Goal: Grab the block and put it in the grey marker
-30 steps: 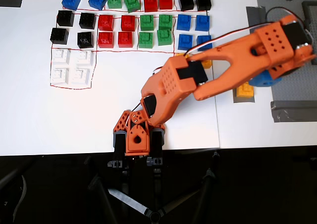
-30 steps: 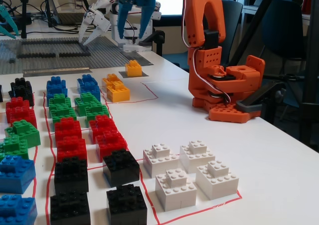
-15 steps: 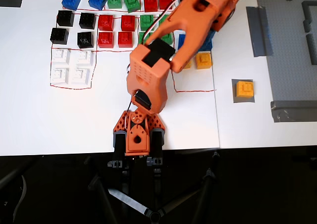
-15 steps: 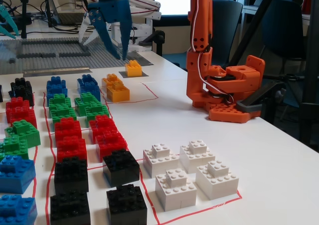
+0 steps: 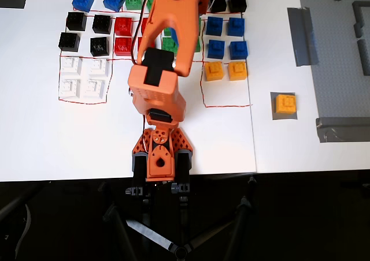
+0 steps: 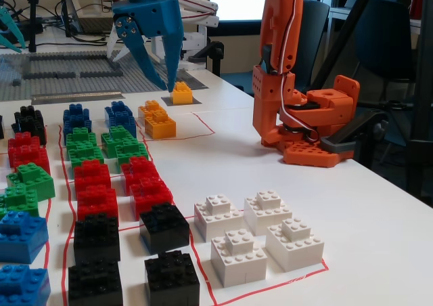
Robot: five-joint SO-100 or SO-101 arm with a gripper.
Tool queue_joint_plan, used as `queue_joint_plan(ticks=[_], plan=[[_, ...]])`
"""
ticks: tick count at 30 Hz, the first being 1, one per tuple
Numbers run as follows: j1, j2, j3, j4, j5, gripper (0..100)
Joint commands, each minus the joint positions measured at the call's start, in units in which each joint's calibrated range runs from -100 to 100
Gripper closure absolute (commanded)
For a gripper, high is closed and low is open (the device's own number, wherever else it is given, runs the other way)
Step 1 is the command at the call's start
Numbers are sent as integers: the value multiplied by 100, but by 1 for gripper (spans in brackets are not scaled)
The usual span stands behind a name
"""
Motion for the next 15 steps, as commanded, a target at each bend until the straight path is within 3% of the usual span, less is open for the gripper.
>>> queue_joint_plan(ticks=[1, 15], plan=[[-512, -1036, -89, -110, -298, 100], [-1627, -1105, 293, -803, -781, 100]])
